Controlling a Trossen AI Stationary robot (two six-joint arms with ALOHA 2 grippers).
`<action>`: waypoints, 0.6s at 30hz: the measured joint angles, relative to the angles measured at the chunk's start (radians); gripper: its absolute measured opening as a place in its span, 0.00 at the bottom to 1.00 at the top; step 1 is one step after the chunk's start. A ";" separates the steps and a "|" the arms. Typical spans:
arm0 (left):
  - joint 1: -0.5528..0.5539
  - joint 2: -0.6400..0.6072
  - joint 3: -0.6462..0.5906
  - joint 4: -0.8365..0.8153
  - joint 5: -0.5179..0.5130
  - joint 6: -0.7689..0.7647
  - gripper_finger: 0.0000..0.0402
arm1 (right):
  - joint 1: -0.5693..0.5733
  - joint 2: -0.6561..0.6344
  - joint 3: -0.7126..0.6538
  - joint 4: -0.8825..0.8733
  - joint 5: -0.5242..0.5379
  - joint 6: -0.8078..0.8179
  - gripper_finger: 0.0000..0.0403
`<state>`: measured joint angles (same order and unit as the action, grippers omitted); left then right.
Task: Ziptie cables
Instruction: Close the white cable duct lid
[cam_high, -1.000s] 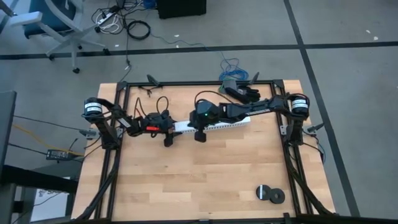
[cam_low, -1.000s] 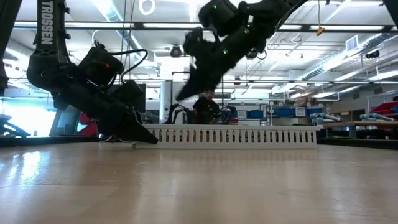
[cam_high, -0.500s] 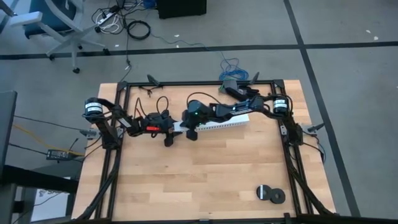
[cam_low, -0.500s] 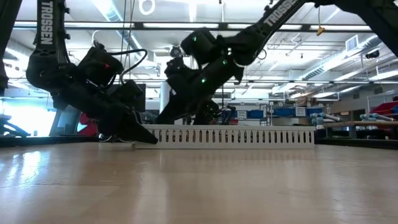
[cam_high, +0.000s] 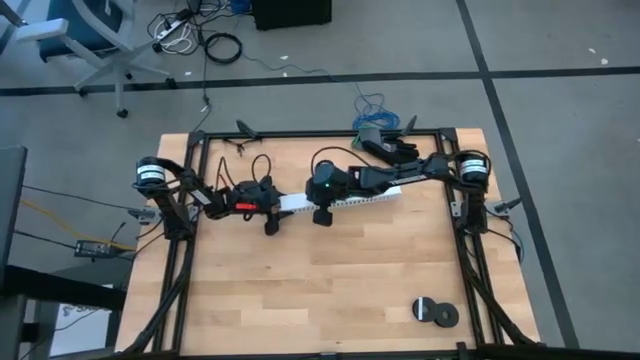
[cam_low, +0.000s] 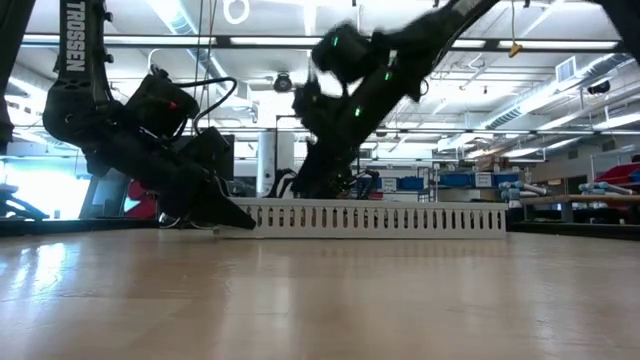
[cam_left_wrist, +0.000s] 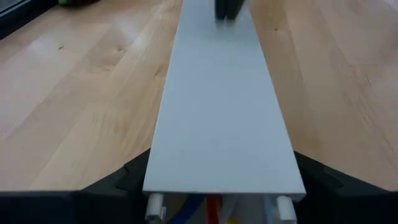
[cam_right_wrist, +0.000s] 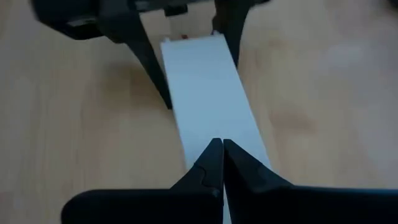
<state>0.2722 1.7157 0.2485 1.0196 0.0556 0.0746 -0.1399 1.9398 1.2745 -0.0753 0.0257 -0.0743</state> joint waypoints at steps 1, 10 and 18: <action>0.000 0.000 0.000 0.000 0.000 0.000 0.64 | -0.013 0.023 0.000 0.016 -0.047 0.019 0.00; 0.000 -0.001 -0.003 -0.005 0.000 -0.010 0.64 | -0.018 0.102 -0.001 0.219 -0.130 0.025 0.00; 0.000 -0.001 -0.003 -0.007 -0.052 -0.044 0.65 | 0.031 -0.018 -0.001 0.193 -0.097 -0.056 0.00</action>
<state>0.2722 1.7149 0.2452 1.0126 0.0031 0.0305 -0.1086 1.9221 1.2733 0.1177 -0.0708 -0.1302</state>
